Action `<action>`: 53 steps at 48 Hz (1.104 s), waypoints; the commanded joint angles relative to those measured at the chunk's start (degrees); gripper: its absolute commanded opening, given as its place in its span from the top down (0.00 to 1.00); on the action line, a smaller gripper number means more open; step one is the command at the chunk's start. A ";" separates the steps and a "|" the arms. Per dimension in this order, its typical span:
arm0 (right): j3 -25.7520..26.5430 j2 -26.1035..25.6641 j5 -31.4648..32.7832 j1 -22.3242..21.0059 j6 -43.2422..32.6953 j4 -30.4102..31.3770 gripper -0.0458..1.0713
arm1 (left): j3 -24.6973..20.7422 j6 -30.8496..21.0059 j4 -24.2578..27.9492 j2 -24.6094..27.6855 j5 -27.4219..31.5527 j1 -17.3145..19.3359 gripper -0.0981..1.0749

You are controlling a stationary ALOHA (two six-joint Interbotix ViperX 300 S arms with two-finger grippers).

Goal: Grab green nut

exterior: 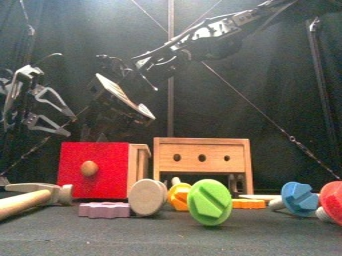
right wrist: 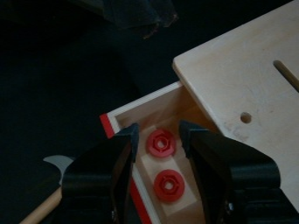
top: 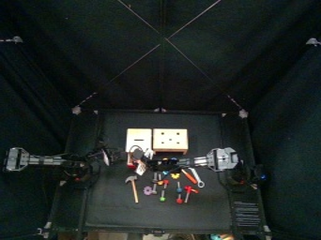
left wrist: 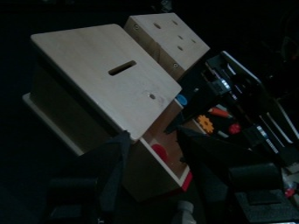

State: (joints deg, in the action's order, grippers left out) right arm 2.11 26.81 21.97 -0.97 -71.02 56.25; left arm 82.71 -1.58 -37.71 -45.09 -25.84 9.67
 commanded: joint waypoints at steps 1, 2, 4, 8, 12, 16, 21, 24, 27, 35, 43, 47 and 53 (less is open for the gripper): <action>0.44 -4.48 0.62 0.26 0.00 -0.09 0.25 | -1.23 0.09 0.26 0.09 -0.26 0.09 0.20; 0.18 -4.92 0.88 0.44 0.00 -0.09 0.25 | -1.23 0.09 0.26 0.09 -0.26 0.18 0.20; -0.35 -5.80 1.32 0.79 0.00 0.00 0.25 | -1.23 0.09 0.26 0.09 -0.26 0.18 0.20; -2.02 -7.73 1.85 1.49 0.00 0.09 0.25 | -1.32 0.00 0.18 0.09 -0.26 0.18 0.20; -4.31 -9.93 1.93 2.11 -0.26 -0.09 0.25 | -1.41 0.00 0.26 0.00 -0.26 0.09 0.20; -6.68 -11.69 2.02 2.64 -0.70 -0.26 0.25 | -1.49 0.09 0.26 0.09 -0.26 0.09 0.20; -10.02 -13.89 2.20 3.34 -0.62 -2.11 0.25 | -1.49 0.00 0.26 0.09 -0.26 0.09 0.20; -12.13 -15.03 2.37 3.60 -0.53 -3.60 0.25 | -1.49 0.00 0.26 0.09 -0.26 0.09 0.20; -14.68 -16.44 2.46 3.69 -0.70 -4.83 0.25 | -1.58 0.00 0.26 0.09 -0.18 0.09 0.20; -19.42 -18.98 2.46 4.13 -0.62 -7.38 0.25 | -1.58 0.00 0.18 0.09 -0.18 0.18 0.20; -23.55 -20.65 2.46 4.31 -0.79 -9.76 0.25 | -1.58 0.00 0.18 0.09 -0.26 0.09 0.20; -24.61 -20.30 2.46 4.04 -0.88 -11.43 0.25 | -1.58 0.00 0.18 0.09 -0.26 0.18 0.20; -24.70 -18.46 2.46 3.16 -0.53 -13.36 0.24 | -1.58 0.00 0.09 0.09 -0.26 0.18 0.20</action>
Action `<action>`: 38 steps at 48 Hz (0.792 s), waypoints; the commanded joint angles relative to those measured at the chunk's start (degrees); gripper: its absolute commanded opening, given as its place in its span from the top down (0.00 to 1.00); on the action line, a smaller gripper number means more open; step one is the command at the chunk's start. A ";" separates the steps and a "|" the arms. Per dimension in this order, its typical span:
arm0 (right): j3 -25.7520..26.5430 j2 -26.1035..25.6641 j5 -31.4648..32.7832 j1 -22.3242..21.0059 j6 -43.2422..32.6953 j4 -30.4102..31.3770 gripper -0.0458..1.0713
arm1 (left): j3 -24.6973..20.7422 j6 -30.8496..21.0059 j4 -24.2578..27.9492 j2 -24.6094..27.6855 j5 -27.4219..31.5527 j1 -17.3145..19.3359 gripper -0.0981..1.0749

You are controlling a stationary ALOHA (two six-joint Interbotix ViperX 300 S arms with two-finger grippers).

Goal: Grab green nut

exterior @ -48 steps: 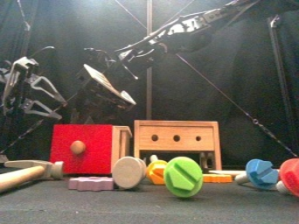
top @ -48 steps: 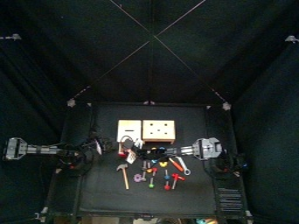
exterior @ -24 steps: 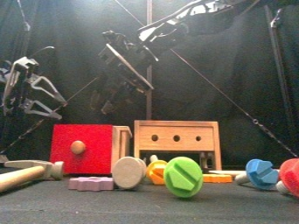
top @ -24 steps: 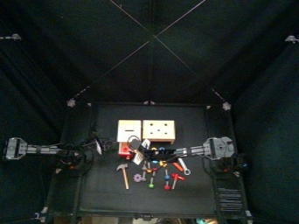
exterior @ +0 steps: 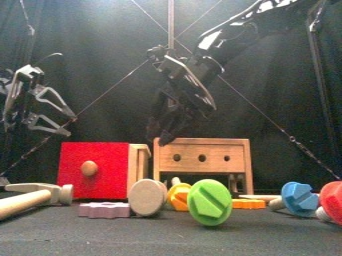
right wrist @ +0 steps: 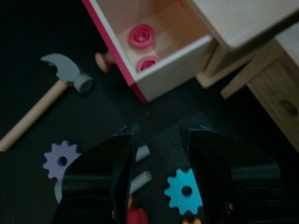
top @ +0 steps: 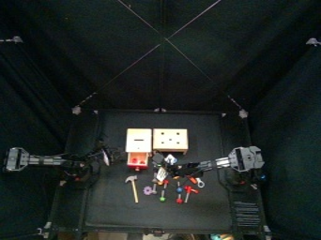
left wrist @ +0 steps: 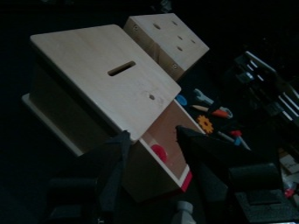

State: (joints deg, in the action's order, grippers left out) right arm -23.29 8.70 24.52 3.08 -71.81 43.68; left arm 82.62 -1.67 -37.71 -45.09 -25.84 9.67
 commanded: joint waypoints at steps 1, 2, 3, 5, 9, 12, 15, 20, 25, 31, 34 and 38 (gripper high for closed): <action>0.79 0.09 -0.09 -1.05 0.35 -0.79 0.24 | -1.49 0.09 0.09 0.09 -0.26 0.18 0.20; 0.88 0.62 -0.09 -1.32 0.44 -0.70 0.24 | -1.49 0.09 0.18 0.00 -0.26 0.18 0.20; 0.97 0.88 -0.09 -1.49 0.44 -0.62 0.24 | -1.49 0.09 0.09 0.09 -0.26 0.18 0.20; 1.14 1.49 -0.09 -1.76 0.53 -0.35 0.24 | -1.49 0.09 0.09 0.09 -0.18 0.18 0.20; 1.32 2.46 -0.09 -2.20 0.53 0.00 0.24 | -1.49 0.09 0.09 0.09 -0.26 0.18 0.20; 1.41 3.08 -0.09 -2.64 0.53 0.00 0.23 | -1.49 0.09 0.09 0.00 -0.26 0.18 0.20; 1.32 3.52 0.09 -2.99 0.53 0.09 0.20 | -1.49 0.09 0.09 0.00 -0.26 0.18 0.20; 1.32 3.69 0.35 -3.43 0.62 0.26 0.13 | -1.41 0.09 0.09 0.09 -0.26 0.18 0.20; 1.23 3.96 0.53 -3.69 0.62 0.44 0.07 | -1.41 0.09 0.09 0.09 -0.26 0.18 0.20; 1.05 4.66 0.53 -4.13 0.62 0.70 0.07 | -1.41 0.09 0.09 0.09 -0.26 0.44 0.20; 1.05 5.10 0.53 -4.39 0.62 0.79 0.07 | -1.32 0.09 0.09 0.09 -0.26 0.53 0.20; 1.14 5.98 0.53 -4.75 0.62 0.79 0.07 | -1.32 0.09 0.09 0.09 -0.18 0.70 0.20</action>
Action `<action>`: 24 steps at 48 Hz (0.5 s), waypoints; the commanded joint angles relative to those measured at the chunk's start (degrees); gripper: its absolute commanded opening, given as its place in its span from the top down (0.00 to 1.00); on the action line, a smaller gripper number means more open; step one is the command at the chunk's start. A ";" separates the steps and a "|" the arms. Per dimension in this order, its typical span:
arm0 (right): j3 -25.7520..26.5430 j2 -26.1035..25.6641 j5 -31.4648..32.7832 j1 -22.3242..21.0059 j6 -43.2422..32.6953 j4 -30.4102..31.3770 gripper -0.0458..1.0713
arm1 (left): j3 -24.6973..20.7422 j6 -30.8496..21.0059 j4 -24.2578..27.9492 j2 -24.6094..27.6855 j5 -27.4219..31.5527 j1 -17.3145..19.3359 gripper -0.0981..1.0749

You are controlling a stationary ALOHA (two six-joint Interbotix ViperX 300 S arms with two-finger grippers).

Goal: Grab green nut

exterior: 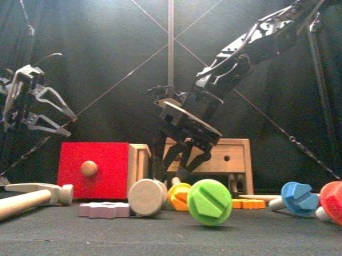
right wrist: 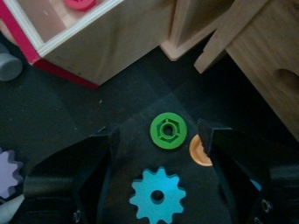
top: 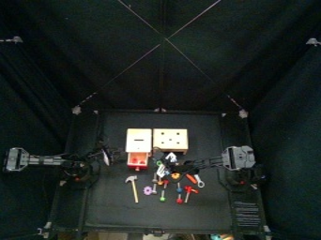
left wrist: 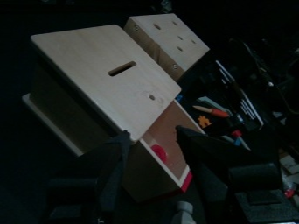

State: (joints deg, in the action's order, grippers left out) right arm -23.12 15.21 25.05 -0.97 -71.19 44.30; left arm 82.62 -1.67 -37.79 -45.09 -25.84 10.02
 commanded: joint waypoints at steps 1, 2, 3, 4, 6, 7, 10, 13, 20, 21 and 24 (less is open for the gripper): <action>0.97 -0.35 0.00 -0.79 0.00 0.18 0.07 | -1.32 0.18 0.18 0.09 -0.26 0.35 0.20; 0.88 -0.18 0.00 -0.88 0.00 0.18 0.07 | -1.32 0.09 0.18 0.09 -0.18 0.35 0.20; 0.88 -0.09 -0.09 -0.97 0.00 0.18 0.07 | -1.32 0.09 0.18 0.09 -0.26 0.35 0.20; 0.88 0.09 -0.09 -1.14 0.00 0.18 0.07 | -1.32 0.09 0.18 0.09 -0.26 0.44 0.20; 0.79 0.44 -0.26 -1.32 0.00 0.09 0.07 | -1.32 0.09 0.18 0.09 -0.26 0.53 0.20; 0.70 0.53 -0.26 -1.32 0.00 0.09 0.07 | -1.32 0.18 0.18 0.09 -0.26 0.53 0.20; 0.70 0.88 -0.53 -1.49 0.00 0.00 0.07 | -1.23 0.18 0.18 0.09 -0.26 0.53 0.20; 0.79 1.14 -0.88 -1.58 0.00 0.00 0.07 | -1.23 0.18 0.18 0.09 -0.18 0.53 0.20; 0.70 1.49 -1.32 -1.67 0.00 -0.18 0.07 | -1.23 0.18 0.26 0.09 -0.26 0.70 0.20; 0.70 1.58 -1.41 -1.67 0.00 -0.18 0.07 | -1.23 0.18 0.26 0.09 -0.26 0.70 0.20; 0.70 1.76 -1.41 -1.49 0.00 -0.26 0.07 | -1.23 0.18 0.18 0.09 -0.26 0.70 0.20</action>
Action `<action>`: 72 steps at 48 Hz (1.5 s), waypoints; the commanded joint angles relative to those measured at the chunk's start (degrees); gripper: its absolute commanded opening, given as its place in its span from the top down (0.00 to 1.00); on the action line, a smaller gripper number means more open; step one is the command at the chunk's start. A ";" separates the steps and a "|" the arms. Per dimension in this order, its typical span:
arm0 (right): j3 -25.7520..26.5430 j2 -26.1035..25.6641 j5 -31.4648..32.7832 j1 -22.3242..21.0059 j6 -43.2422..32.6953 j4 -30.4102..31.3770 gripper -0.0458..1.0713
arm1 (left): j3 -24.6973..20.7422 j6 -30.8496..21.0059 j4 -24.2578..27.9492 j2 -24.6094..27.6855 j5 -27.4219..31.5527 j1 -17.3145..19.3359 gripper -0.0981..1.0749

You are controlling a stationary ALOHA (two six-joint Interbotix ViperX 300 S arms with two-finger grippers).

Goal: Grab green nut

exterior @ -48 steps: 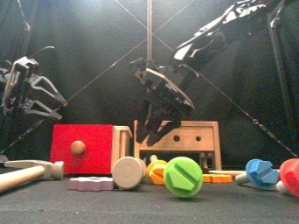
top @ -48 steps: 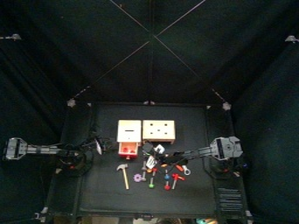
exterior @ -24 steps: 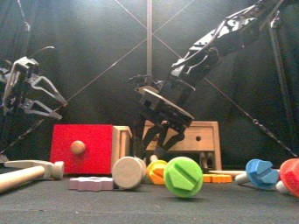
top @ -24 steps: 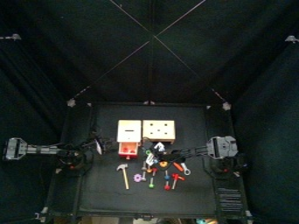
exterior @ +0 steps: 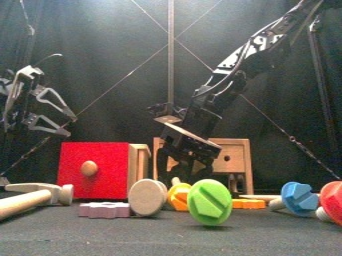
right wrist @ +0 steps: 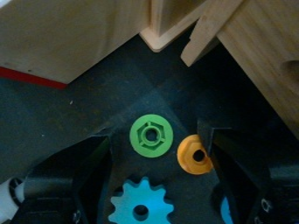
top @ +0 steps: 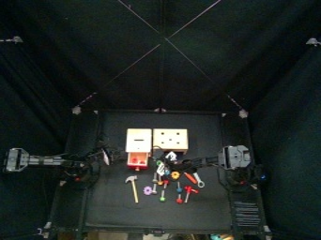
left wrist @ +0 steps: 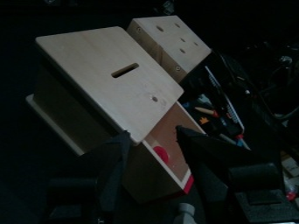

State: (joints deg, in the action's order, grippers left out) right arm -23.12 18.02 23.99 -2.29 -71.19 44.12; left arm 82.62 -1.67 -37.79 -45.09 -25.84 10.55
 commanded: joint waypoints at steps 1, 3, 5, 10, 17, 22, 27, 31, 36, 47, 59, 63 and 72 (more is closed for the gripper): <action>0.70 -1.05 -0.35 -0.18 0.00 -0.09 0.07 | -1.14 0.18 0.26 0.09 -0.26 0.26 0.20; 0.62 -0.79 -0.35 0.00 0.00 -0.09 0.07 | -1.14 0.18 0.26 0.09 -0.26 0.26 0.20; 0.62 -0.62 -0.35 0.09 0.00 -0.18 0.08 | -1.14 0.09 0.26 0.09 -0.26 0.18 0.20; 0.62 -0.09 -0.35 0.09 -0.09 -0.26 0.10 | -1.23 0.18 0.26 0.09 -0.26 0.18 0.20; 0.53 0.18 -0.35 0.09 -0.35 -0.26 0.20 | -1.14 0.09 0.26 0.09 -0.26 0.26 0.20; 0.62 0.18 -0.18 0.09 -0.35 -0.44 0.28 | -1.23 0.09 0.18 0.09 -0.26 0.18 0.20; 0.62 -0.44 0.26 0.18 -0.35 -0.53 0.34 | -1.32 0.09 0.18 0.09 -0.26 0.18 0.20; 0.79 -1.14 0.79 0.44 -0.35 -0.53 0.35 | -1.49 0.09 0.09 0.09 -0.26 0.18 0.20; 1.41 -2.37 1.41 1.41 0.00 -0.53 0.35 | -1.49 0.09 0.18 0.00 -0.26 0.18 0.20; 2.55 -3.87 2.72 2.64 0.00 -0.26 0.35 | -1.67 0.09 0.18 0.09 -0.26 0.18 0.20; 3.60 -4.04 3.25 3.08 0.00 -0.18 0.35 | -2.20 0.18 0.35 0.00 -0.26 0.26 0.20; 3.52 -4.04 3.25 3.08 0.00 -0.18 0.35 | -2.20 0.18 0.35 0.09 -0.26 0.26 0.20; 3.52 -4.04 3.25 3.08 0.09 -0.18 0.35 | -2.20 0.18 0.35 0.09 -0.26 0.26 0.20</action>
State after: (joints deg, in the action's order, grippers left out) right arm -20.65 16.70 27.25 0.79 -71.19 43.86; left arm 82.00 -1.58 -37.71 -45.09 -25.84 10.63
